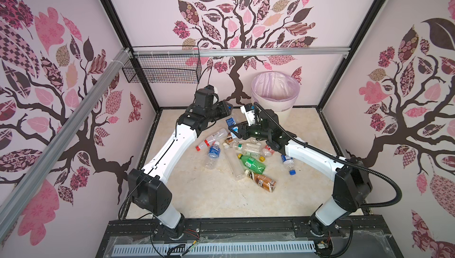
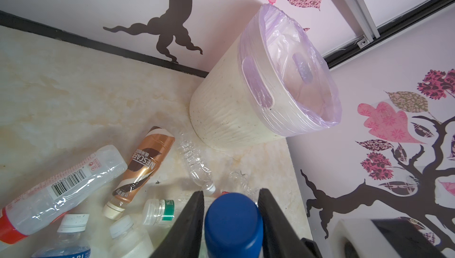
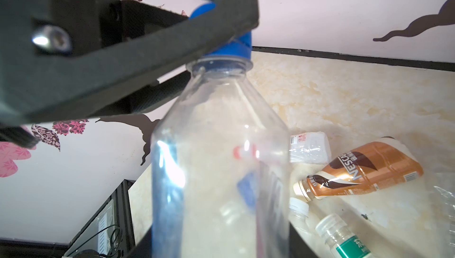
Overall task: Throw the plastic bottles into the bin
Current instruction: 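Grasp the water bottle body with the right gripper while the left gripper opens, then raise the water bottle with the right gripper over the bin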
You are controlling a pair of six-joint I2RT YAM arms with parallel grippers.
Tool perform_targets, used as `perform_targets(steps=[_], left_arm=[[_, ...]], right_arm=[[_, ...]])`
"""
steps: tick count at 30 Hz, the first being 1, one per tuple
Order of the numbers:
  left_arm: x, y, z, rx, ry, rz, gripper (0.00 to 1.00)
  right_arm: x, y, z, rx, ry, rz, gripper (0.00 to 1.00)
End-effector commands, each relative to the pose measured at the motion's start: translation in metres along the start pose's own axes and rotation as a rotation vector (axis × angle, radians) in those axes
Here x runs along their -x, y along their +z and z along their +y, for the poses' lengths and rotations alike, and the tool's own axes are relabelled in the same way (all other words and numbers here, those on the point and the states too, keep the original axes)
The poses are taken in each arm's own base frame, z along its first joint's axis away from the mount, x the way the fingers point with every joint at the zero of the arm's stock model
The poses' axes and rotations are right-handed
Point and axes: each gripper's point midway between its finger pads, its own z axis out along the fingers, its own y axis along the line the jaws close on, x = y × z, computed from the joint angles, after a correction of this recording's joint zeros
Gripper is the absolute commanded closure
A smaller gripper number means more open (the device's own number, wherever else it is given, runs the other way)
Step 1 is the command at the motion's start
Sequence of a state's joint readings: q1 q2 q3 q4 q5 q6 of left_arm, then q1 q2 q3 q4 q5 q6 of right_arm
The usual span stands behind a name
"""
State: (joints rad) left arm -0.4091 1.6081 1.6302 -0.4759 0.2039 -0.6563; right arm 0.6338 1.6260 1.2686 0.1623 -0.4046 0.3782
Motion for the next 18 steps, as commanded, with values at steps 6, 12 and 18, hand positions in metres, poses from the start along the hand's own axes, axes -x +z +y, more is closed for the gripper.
perform_targets(steps=[6, 12, 18], left_arm=[[0.015, -0.011, 0.011, 0.027, -0.038, -0.042, 0.38], [0.033, -0.028, 0.021, 0.035, -0.059, -0.083, 0.09], [0.043, -0.044, 0.005, -0.044, -0.018, -0.105, 0.02]], right_arm=[[0.005, -0.008, -0.007, -0.056, -0.013, -0.026, 0.53], [0.014, -0.017, -0.021, -0.157, -0.044, -0.022, 0.53], [0.071, -0.049, -0.044, -0.312, -0.067, -0.108, 0.54]])
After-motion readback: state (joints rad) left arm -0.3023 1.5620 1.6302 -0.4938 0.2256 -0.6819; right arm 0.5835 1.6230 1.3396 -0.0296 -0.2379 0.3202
